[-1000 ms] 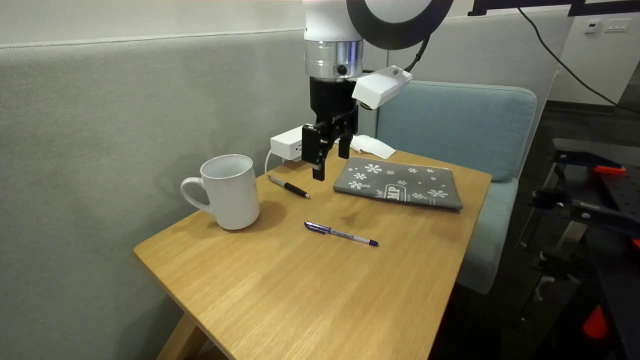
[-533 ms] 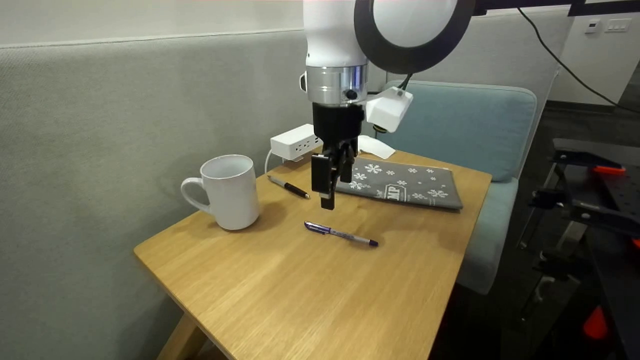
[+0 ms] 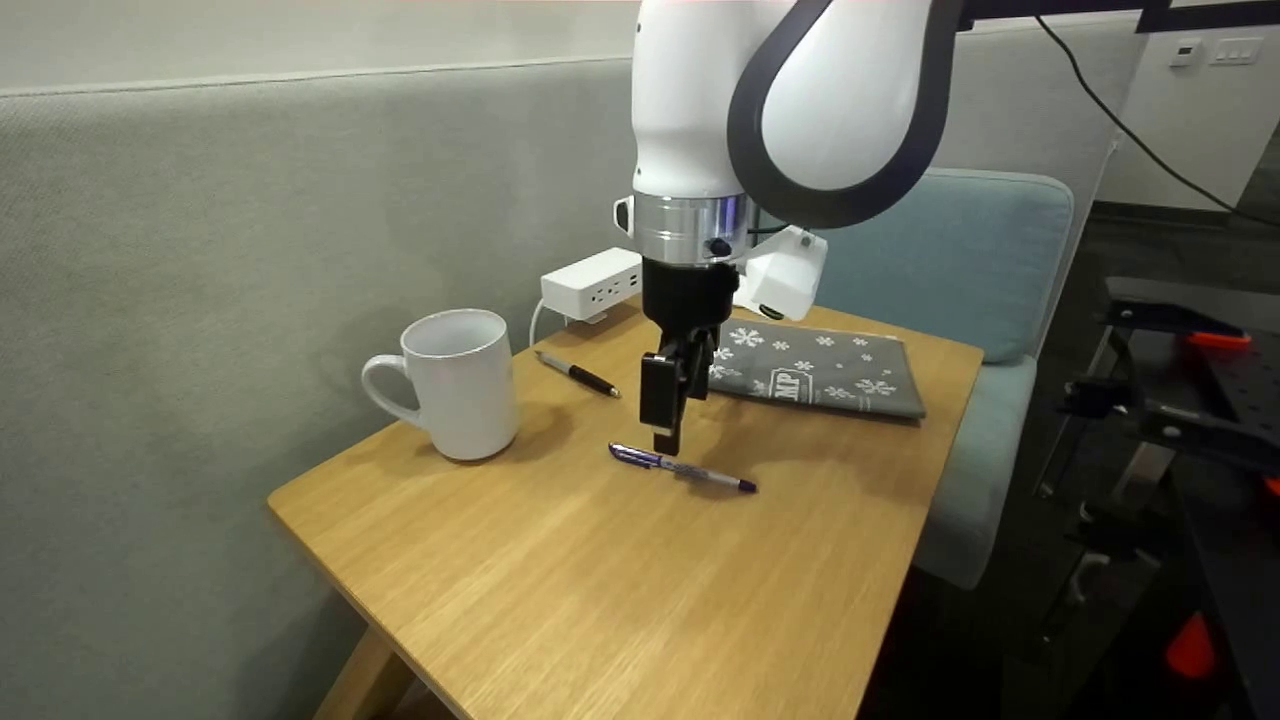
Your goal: Pick up one pen from the table and put it in the white cup. Open the grey object on the table.
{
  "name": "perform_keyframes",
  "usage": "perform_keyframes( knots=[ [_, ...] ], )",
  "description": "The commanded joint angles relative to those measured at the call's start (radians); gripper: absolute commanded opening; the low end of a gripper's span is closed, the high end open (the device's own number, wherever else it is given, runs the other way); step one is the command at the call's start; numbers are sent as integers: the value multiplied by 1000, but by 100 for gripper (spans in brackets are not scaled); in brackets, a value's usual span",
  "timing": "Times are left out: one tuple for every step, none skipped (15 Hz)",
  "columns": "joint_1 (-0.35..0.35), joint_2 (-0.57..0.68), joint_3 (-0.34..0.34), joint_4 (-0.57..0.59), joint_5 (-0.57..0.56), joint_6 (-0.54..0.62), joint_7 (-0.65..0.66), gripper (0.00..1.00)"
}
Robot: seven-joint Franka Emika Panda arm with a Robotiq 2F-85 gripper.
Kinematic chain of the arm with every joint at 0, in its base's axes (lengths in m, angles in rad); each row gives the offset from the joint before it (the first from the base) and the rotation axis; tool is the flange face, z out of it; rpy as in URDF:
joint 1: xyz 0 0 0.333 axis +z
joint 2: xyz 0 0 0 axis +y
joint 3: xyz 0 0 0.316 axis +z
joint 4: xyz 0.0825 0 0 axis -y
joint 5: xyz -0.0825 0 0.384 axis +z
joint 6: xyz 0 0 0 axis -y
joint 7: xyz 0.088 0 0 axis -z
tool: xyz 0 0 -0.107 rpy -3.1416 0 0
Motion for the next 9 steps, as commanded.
perform_keyframes(
  knots=[
    [-20,25,17,7,-6,47,-39,100],
    [-15,32,12,10,-8,55,-40,100],
    [-15,38,12,15,-9,57,-42,100],
    [-15,43,13,18,-9,60,-43,100],
    [-10,48,10,22,-11,63,-42,100],
    [-11,53,12,25,-11,65,-43,75],
    [-10,55,12,28,-12,66,-47,74],
    [-10,56,13,28,-12,69,-51,66],
    [-12,58,14,29,-12,70,-53,59]
  ],
)
